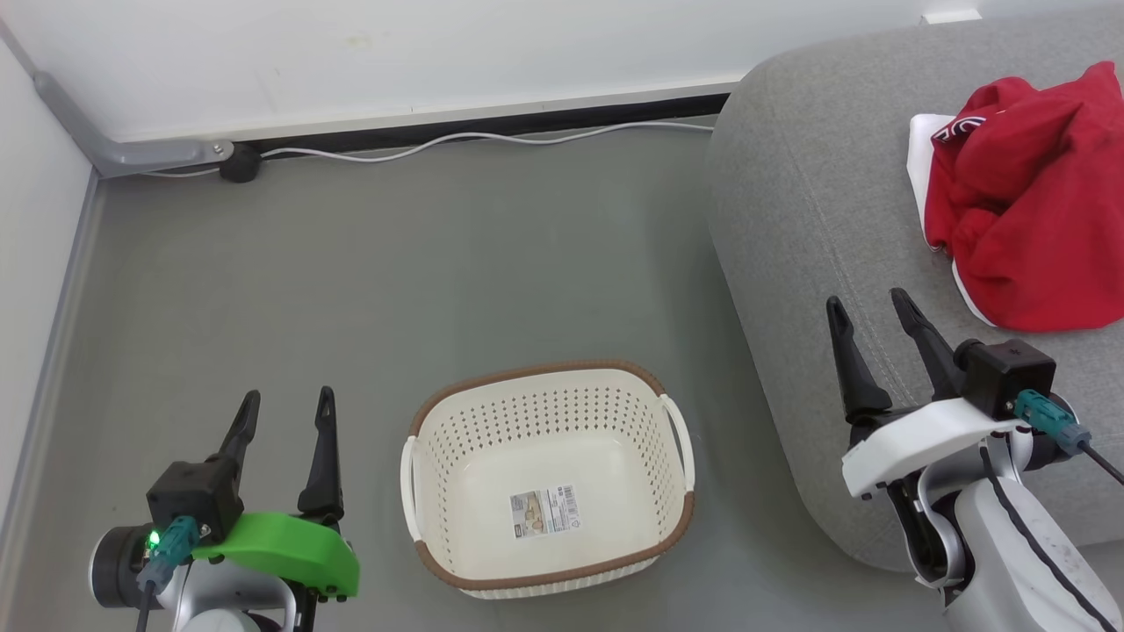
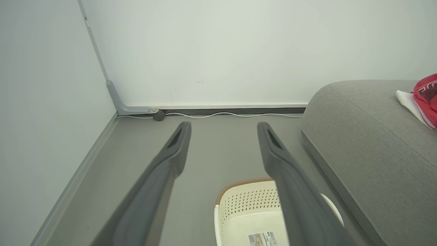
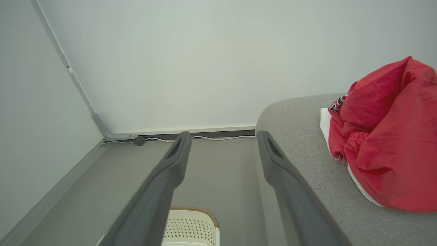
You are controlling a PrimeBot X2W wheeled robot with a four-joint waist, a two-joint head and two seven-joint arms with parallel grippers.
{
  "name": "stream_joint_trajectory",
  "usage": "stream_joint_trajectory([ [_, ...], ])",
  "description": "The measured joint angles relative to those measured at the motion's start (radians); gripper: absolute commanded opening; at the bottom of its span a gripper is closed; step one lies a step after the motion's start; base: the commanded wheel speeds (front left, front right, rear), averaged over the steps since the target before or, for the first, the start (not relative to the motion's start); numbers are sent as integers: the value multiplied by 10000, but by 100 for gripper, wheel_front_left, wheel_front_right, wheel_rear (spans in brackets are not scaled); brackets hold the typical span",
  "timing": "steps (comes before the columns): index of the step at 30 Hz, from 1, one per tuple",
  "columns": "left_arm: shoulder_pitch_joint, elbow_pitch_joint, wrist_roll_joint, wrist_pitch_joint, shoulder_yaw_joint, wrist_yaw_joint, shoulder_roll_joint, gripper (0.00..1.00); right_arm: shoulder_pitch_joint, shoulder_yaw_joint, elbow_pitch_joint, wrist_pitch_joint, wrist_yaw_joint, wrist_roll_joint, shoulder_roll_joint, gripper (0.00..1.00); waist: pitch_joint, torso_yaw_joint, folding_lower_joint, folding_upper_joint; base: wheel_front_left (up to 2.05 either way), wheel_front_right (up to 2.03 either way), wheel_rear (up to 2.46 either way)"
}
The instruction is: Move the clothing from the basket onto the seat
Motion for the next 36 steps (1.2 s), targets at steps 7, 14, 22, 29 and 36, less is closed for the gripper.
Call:
stream_joint_trajectory([
  [7,70,-56,125,42,52,0,-94,100,171,0,-238,155,-82,2,-48,100,32,-3,0,0,0,0,0],
  [14,76,-111,213,67,56,2,-150,100,257,-33,-493,282,-169,10,-125,100,17,-3,0,0,0,0,0],
  [22,78,-165,303,90,58,4,-161,100,402,-52,-694,399,-196,12,-184,100,10,1,0,0,0,0,0],
  [29,84,-123,293,90,27,2,-209,0,431,-58,-717,499,-253,10,-186,0,14,39,0,0,0,0,0],
  [36,288,263,107,117,-117,-8,-370,0,848,0,-309,499,-236,192,56,0,10,41,0,0,0,0,0],
])
